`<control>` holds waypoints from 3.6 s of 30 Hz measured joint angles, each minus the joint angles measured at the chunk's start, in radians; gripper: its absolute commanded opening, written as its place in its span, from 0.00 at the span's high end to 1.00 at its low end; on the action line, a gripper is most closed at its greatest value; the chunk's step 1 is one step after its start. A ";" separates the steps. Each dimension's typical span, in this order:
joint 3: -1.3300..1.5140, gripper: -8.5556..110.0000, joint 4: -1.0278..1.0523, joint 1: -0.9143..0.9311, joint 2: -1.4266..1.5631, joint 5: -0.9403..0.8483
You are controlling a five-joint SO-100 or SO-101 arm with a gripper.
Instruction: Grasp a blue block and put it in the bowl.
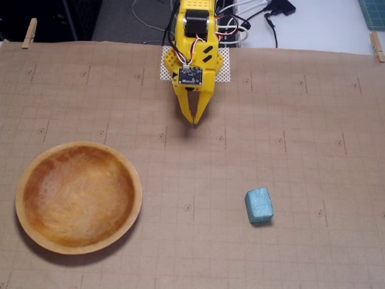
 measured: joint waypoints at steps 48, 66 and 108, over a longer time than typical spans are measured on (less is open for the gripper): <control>-0.566 0.93 0.000 -0.072 -0.005 0.000; -0.638 0.94 -0.333 -0.152 -0.077 0.000; -0.637 0.56 -1.017 -0.400 -1.051 0.078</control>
